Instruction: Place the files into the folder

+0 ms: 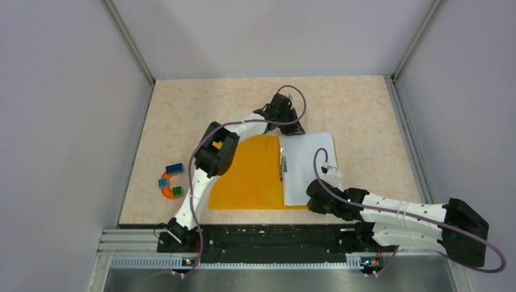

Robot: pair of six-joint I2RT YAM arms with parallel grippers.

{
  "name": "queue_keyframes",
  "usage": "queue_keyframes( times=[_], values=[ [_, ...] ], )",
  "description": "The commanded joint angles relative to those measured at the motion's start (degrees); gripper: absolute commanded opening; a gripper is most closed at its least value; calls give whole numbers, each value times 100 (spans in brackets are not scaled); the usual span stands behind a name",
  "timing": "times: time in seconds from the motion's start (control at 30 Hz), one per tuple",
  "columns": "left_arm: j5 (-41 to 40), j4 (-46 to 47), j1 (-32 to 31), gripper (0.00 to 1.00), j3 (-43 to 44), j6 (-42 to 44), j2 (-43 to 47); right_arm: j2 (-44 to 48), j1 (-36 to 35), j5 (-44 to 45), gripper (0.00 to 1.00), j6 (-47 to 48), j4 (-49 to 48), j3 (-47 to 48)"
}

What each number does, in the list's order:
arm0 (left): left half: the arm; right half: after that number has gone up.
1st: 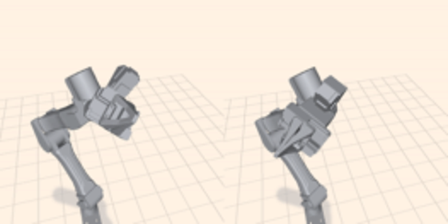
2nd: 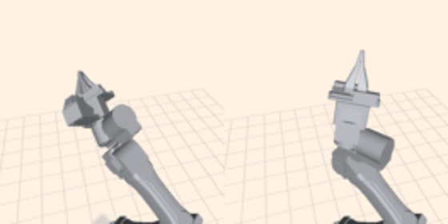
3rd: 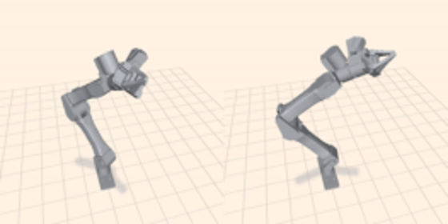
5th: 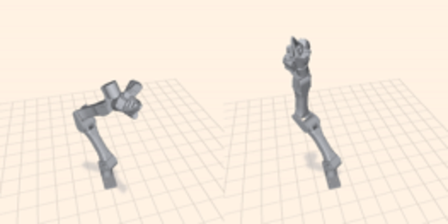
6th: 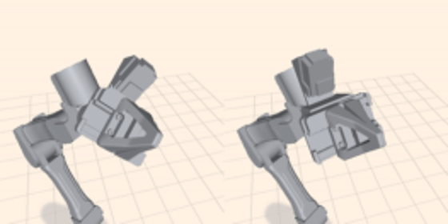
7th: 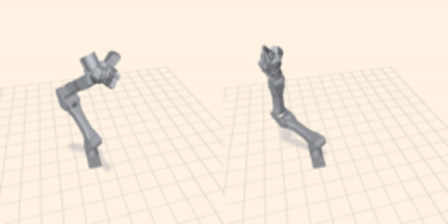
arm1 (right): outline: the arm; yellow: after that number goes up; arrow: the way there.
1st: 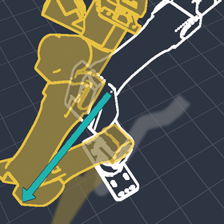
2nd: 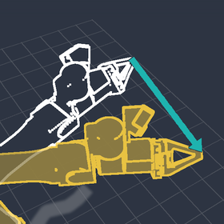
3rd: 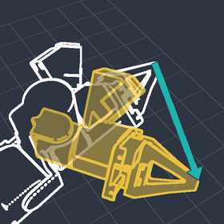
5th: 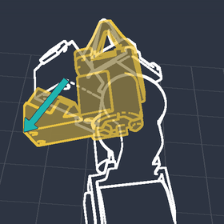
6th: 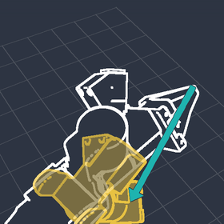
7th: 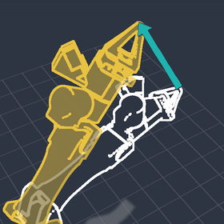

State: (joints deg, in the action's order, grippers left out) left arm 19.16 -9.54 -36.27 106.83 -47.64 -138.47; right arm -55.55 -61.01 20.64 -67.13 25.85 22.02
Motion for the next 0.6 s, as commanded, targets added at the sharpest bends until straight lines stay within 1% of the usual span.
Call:
queue_keyframes(
  times=[0.0, 0.1, 0.37, 0.47, 0.57],
  values=[
    [26, -142, 59, 25, 222, 167, 421, 79, -67, -156, 2, 224, 22, 382],
    [55, -151, 87, 27, 313, 182, 448, 76, -60, -256, 6, 301, -35, 454],
    [156, -235, 133, 32, 568, 237, 529, 68, -63, -425, 10, 499, -124, 649],
    [222, -218, 162, 35, 597, 241, 627, 30, -64, -319, 16, 687, -69, 901],
    [227, -260, 209, 38, 544, 272, 850, -104, -21, -31, 28, 1005, 214, 1270]
  ],
)
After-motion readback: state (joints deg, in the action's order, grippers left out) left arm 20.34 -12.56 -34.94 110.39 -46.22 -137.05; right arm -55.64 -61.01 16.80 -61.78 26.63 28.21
